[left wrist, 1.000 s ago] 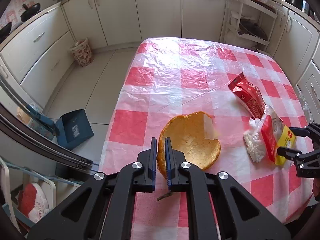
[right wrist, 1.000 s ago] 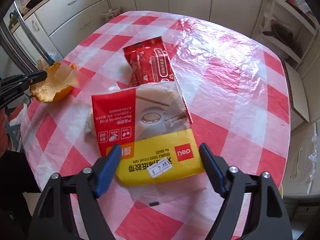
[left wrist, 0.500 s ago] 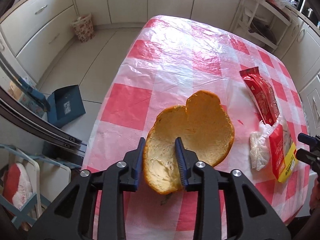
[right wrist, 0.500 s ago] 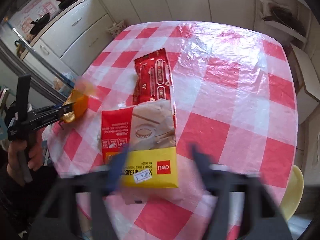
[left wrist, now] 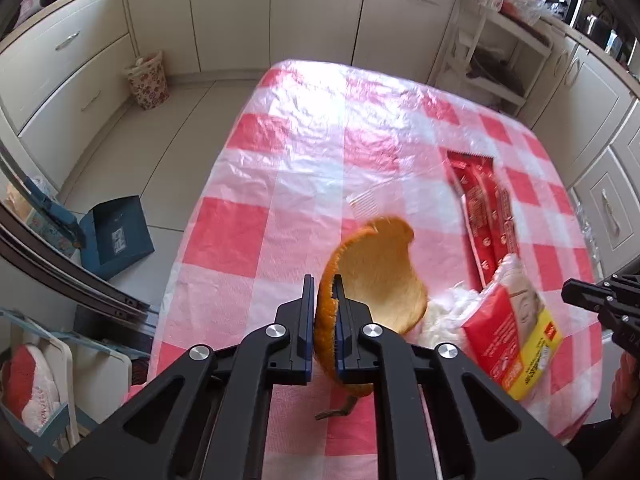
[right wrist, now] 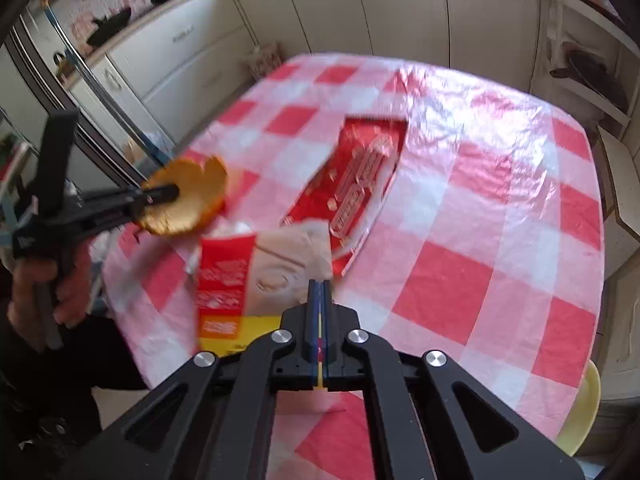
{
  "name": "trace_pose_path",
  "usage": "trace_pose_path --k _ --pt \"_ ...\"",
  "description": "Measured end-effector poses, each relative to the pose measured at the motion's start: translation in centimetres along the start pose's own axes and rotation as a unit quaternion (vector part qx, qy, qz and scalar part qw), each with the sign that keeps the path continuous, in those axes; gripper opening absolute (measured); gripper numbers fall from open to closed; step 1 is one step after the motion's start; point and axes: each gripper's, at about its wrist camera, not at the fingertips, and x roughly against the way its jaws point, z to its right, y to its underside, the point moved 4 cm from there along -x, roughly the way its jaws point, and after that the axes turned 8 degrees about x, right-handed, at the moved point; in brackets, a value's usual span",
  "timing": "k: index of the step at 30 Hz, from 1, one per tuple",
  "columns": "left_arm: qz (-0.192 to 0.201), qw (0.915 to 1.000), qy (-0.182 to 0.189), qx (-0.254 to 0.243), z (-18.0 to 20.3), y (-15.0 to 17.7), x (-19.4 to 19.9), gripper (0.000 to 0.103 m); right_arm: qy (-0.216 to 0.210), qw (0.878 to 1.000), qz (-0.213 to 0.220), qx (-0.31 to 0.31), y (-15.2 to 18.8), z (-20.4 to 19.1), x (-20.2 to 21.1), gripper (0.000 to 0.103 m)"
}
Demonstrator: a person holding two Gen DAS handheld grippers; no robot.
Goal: Collect trash
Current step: 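Grasp the red-and-yellow tissue package with the right tool while left holds peel, then carry the tissue package to the yellow bin with the right tool while left holds peel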
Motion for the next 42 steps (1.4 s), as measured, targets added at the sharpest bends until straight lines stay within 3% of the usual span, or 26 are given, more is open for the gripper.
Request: trace_pose_path --k 3,6,7,8,9,15,18,20,25,31,36,42 --pt "0.018 0.9998 0.004 0.0 0.1 -0.3 1.3 0.008 -0.014 0.999 0.03 -0.001 -0.9 -0.4 2.0 0.001" --pt "0.032 0.9995 -0.007 -0.003 0.1 -0.5 2.0 0.008 -0.004 1.0 0.019 0.006 -0.6 -0.2 2.2 0.004" --pt "0.034 0.9994 -0.01 -0.003 0.1 -0.6 2.1 0.008 0.001 1.0 0.002 0.008 -0.2 -0.2 1.7 0.041" --pt "0.033 0.9994 -0.011 -0.002 0.0 -0.6 2.0 0.008 0.016 1.0 -0.007 0.01 0.1 -0.3 1.2 0.094" --pt "0.031 0.9995 -0.01 -0.001 0.0 -0.6 2.0 0.008 0.031 0.999 -0.006 0.017 0.5 -0.6 0.8 0.096" --pt "0.028 0.9996 -0.008 0.001 0.1 -0.6 1.9 0.008 0.038 0.994 -0.083 0.052 2.7 -2.1 -4.3 0.096" --pt "0.028 0.9996 -0.007 0.003 -0.1 -0.7 2.0 0.008 0.055 0.992 -0.083 0.08 3.2 -3.1 -4.8 0.062" --pt "0.027 0.9996 -0.006 0.004 -0.2 -0.8 1.9 0.008 0.028 0.993 -0.088 0.072 3.2 -3.4 -4.5 0.006" --pt "0.034 0.9994 -0.007 -0.002 0.2 -0.8 2.3 0.008 0.008 0.996 -0.06 0.058 2.7 -3.7 -2.9 0.003" --pt "0.052 0.9986 -0.01 0.011 -0.2 -1.2 3.2 0.008 -0.018 0.999 0.013 0.038 0.6 -3.8 2.0 0.002" --pt "0.07 0.9972 0.002 0.025 -0.3 -1.7 4.2 0.008 -0.004 0.998 0.05 0.036 -0.2 -3.1 5.0 0.002" --pt "0.133 0.991 0.007 0.007 1.7 -2.0 7.1 0.008 0.028 0.997 0.071 0.002 0.3 -0.3 7.0 0.002"
